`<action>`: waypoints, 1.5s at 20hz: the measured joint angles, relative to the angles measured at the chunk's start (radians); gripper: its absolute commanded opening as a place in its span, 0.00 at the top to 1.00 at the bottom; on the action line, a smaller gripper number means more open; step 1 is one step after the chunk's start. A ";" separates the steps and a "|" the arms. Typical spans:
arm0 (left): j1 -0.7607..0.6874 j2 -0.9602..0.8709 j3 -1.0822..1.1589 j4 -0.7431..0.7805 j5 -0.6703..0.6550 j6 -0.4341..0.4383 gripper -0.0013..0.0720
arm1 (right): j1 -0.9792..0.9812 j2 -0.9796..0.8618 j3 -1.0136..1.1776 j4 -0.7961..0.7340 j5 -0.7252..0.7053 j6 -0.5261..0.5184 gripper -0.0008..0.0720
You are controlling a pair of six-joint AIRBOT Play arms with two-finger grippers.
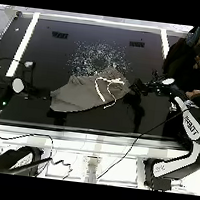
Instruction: Fold the clothes and pants, and hang the long-sleeved shirts on hangers.
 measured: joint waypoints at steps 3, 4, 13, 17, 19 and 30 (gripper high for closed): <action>0.009 -0.008 -0.072 -0.059 -0.020 0.051 0.23 | 0.001 0.058 0.004 0.010 0.009 -0.010 0.93; 0.016 -0.010 -0.095 -0.075 -0.032 0.060 0.23 | 0.002 0.075 0.006 0.011 0.011 -0.012 0.93; 0.074 -0.014 -0.249 -0.320 0.084 0.138 0.23 | 0.002 0.130 0.013 -0.011 0.037 -0.017 0.93; 0.077 -0.016 -0.289 -0.503 0.209 0.225 0.37 | 0.002 0.132 0.013 -0.014 0.043 -0.017 0.93; 0.069 -0.023 -0.298 -0.552 0.252 0.248 0.37 | 0.002 0.132 0.013 -0.015 0.045 -0.017 0.93; 0.011 -0.022 -0.187 -0.615 0.296 0.312 0.97 | 0.002 0.206 0.084 -0.118 0.064 -0.016 0.93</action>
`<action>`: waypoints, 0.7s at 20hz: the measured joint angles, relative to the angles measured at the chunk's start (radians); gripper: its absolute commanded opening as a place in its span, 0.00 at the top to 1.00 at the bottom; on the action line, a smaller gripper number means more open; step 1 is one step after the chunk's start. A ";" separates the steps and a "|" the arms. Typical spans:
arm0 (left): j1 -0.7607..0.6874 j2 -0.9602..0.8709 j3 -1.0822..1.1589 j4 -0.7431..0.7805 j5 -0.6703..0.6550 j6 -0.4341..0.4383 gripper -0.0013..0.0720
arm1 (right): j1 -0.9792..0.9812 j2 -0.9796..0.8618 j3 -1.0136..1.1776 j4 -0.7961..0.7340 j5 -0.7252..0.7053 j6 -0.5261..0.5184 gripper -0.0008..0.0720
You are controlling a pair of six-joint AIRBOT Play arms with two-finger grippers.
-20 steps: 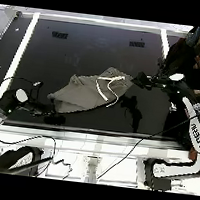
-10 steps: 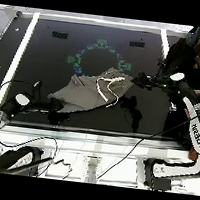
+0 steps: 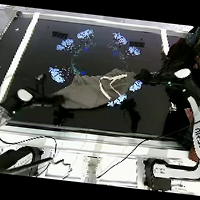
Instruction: Fold the clothes and pants, and hang the long-sleeved shirts on hangers.
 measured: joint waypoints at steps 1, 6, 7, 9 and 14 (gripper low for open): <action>0.020 0.021 0.047 -0.002 -0.001 0.006 0.97 | 0.000 0.022 0.031 -0.048 0.001 0.007 0.93; 0.143 0.139 0.278 -0.008 0.027 0.021 0.97 | 0.001 0.144 0.182 -0.284 0.047 0.084 0.93; 0.162 0.164 0.310 -0.010 0.041 0.022 0.97 | 0.002 0.169 0.206 -0.302 0.061 0.090 0.93; 0.183 0.211 0.349 -0.015 0.063 0.023 0.97 | 0.001 0.216 0.246 -0.340 0.089 0.103 0.93; 0.204 0.285 0.384 -0.008 0.087 0.025 0.97 | 0.001 0.321 0.295 -0.383 0.209 0.114 0.93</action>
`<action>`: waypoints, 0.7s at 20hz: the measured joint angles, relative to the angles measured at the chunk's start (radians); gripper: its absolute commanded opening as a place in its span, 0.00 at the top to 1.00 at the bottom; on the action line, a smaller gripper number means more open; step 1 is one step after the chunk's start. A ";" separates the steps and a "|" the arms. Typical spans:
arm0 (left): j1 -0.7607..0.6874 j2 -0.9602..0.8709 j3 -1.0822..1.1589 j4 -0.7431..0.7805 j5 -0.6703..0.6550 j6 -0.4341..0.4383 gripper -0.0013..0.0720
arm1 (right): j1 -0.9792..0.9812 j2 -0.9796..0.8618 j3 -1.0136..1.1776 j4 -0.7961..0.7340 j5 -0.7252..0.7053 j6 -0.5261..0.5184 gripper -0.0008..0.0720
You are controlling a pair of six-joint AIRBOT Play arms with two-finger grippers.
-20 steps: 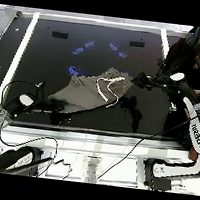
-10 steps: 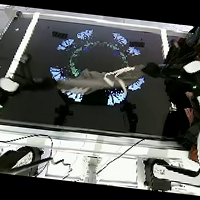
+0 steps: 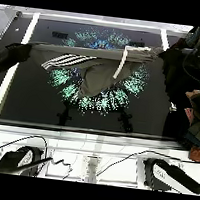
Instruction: Fold the clothes and pants, and hang the long-sleeved shirts on hangers.
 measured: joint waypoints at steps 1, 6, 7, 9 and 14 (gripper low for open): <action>0.002 0.009 0.002 0.002 -0.007 0.000 0.97 | 0.000 0.016 0.003 -0.006 0.038 0.001 0.93; 0.005 0.078 0.008 0.008 -0.100 0.000 0.97 | -0.002 0.129 0.010 -0.023 0.221 0.002 0.93; 0.005 0.102 0.010 0.008 -0.106 0.000 0.97 | -0.002 0.161 0.010 -0.017 0.238 0.002 0.93; 0.006 0.163 0.012 0.004 -0.085 0.000 0.97 | -0.002 0.226 0.011 0.011 0.251 0.006 0.93; 0.006 0.358 0.014 -0.003 0.146 0.000 0.97 | -0.001 0.397 0.011 0.188 0.177 0.029 0.93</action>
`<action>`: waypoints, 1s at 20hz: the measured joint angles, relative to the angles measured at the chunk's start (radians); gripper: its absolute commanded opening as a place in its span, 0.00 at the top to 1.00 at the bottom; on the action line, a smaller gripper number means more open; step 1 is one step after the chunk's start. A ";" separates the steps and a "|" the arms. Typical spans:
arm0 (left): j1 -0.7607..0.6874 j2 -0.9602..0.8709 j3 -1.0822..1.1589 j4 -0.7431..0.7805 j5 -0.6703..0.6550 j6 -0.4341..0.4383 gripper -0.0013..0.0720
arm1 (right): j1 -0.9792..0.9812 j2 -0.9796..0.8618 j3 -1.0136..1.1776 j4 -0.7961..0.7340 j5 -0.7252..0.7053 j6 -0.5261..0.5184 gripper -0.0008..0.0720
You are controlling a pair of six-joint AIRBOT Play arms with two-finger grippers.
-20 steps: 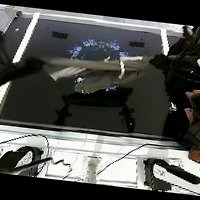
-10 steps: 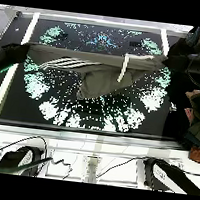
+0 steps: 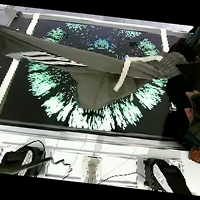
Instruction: Fold the clothes and pants, and hang the long-sleeved shirts on hangers.
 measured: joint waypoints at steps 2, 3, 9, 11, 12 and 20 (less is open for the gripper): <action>0.001 0.069 0.000 0.000 0.081 0.000 0.97 | 0.000 0.059 0.000 0.065 -0.035 0.006 0.93; 0.001 0.098 0.000 0.000 0.107 0.000 0.98 | 0.000 0.087 0.001 0.088 -0.045 0.015 0.93; 0.001 0.092 -0.003 0.000 0.017 -0.017 0.98 | 0.000 0.160 -0.020 0.047 -0.011 0.105 0.93; -0.001 -0.002 -0.007 0.000 -0.117 -0.047 0.97 | 0.000 0.141 -0.073 -0.036 0.019 0.143 0.93; -0.003 -0.069 -0.011 0.000 -0.188 -0.058 0.97 | 0.000 0.124 -0.112 -0.074 0.030 0.158 0.93; -0.132 -0.739 -0.013 -0.307 -0.333 0.043 0.97 | 0.000 -0.206 -0.477 -0.148 -0.259 0.211 0.93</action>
